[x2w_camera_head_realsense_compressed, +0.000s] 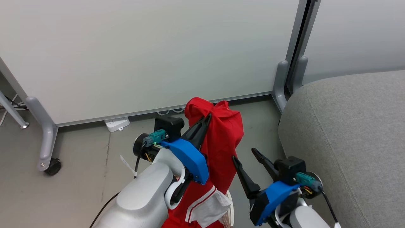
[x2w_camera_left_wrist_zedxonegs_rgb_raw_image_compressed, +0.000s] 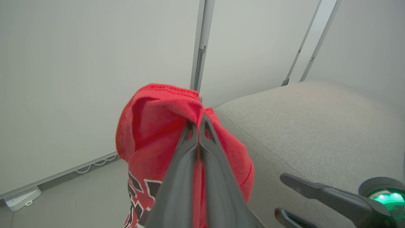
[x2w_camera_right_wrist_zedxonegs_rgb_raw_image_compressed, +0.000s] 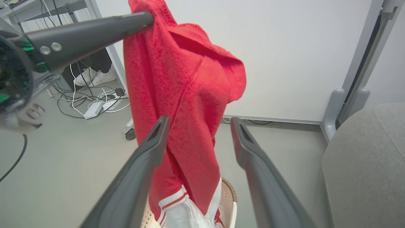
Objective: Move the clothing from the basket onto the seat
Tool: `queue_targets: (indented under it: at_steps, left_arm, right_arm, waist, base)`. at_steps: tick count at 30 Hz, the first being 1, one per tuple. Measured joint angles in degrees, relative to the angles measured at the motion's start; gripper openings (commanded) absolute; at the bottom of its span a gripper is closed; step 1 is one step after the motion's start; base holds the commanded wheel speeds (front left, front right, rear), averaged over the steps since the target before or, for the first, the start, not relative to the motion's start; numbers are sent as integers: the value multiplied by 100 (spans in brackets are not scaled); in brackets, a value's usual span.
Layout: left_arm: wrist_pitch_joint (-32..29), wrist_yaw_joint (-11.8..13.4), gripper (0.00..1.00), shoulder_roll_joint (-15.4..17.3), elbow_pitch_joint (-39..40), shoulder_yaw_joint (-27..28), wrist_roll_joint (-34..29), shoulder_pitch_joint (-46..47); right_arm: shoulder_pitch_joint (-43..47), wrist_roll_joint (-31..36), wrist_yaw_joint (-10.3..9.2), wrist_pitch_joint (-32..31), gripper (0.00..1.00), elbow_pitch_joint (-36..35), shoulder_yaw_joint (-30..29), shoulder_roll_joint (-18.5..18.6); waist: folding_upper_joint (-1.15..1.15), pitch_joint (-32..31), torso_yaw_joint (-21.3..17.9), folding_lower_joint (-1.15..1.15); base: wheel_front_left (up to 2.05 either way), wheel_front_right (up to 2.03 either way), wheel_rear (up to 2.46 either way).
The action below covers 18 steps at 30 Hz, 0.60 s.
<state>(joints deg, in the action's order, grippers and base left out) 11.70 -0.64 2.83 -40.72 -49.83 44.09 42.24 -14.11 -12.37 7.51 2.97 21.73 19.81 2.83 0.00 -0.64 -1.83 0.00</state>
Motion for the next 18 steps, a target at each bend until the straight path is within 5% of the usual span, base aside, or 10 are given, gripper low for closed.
queue_targets:
  at_steps: [16,17,18]
  left_arm:
    - [59,71,0,-2,148,-579,437,222]
    - [62,83,0,-2,149,-606,459,227]
    - [75,94,0,-2,149,-633,485,233]
  right_arm:
    - [-1535,-903,0,200,100,2054,958,1]
    - [-1605,-958,0,212,80,2140,1053,0]
    - [-1670,-1014,0,221,42,2223,1148,0]
  waist:
    - [0,35,191,0]
    - [0,36,198,0]
    - [0,37,204,0]
  base:
    - [0,0,0]
    - [0,0,0]
    - [0,0,0]
